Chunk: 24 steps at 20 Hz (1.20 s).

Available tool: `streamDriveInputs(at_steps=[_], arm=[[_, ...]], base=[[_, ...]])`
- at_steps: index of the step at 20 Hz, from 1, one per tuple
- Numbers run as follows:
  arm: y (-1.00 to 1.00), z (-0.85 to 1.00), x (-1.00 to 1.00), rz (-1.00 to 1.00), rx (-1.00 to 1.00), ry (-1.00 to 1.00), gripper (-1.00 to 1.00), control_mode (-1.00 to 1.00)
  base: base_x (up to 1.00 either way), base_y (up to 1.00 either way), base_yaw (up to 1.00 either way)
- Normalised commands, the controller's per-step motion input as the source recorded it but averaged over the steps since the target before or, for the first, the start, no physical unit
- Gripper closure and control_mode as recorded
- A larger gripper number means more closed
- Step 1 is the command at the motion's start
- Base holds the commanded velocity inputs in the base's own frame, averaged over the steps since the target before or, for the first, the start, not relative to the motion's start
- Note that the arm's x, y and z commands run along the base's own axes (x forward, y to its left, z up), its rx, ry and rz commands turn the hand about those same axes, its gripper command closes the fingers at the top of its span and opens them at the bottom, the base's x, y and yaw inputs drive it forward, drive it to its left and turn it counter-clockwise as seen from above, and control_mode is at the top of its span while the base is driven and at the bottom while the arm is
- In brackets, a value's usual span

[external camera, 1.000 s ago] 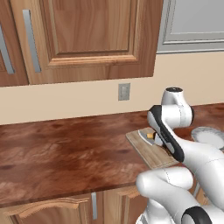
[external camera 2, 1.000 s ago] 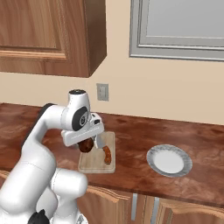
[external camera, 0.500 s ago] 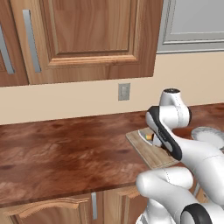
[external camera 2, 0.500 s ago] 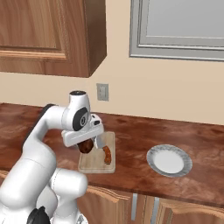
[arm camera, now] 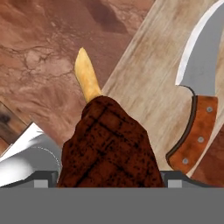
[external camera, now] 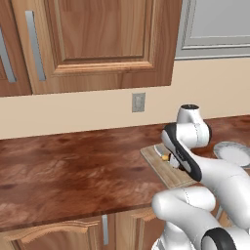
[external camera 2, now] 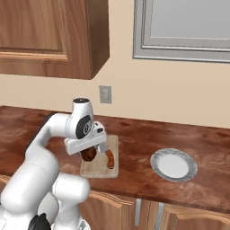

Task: Pick up the knife from the drawer and place it on the cutting board. Then place the meat from the plate to the cutting board.

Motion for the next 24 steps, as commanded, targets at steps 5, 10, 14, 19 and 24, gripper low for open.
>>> streamDriveInputs(at_steps=[5, 10, 14, 19, 24], arm=[[0.03, -0.33, 0.01, 0.00, 0.00, 0.00, 1.00, -1.00], [0.01, -0.26, 0.15, 0.00, 0.00, 0.00, 1.00, -1.00], [0.00, -0.21, 0.25, 0.00, 0.00, 0.00, 1.00, -1.00], [0.00, -0.14, 0.36, 0.00, 0.00, 0.00, 1.00, -1.00], [0.00, -0.03, 0.32, 0.00, 0.00, 0.00, 1.00, -1.00]], base=[[0.00, 0.00, 0.00], [0.00, 0.00, 0.00], [0.00, 0.00, 0.00], [0.00, 0.00, 0.00], [0.00, 0.00, 0.00]])
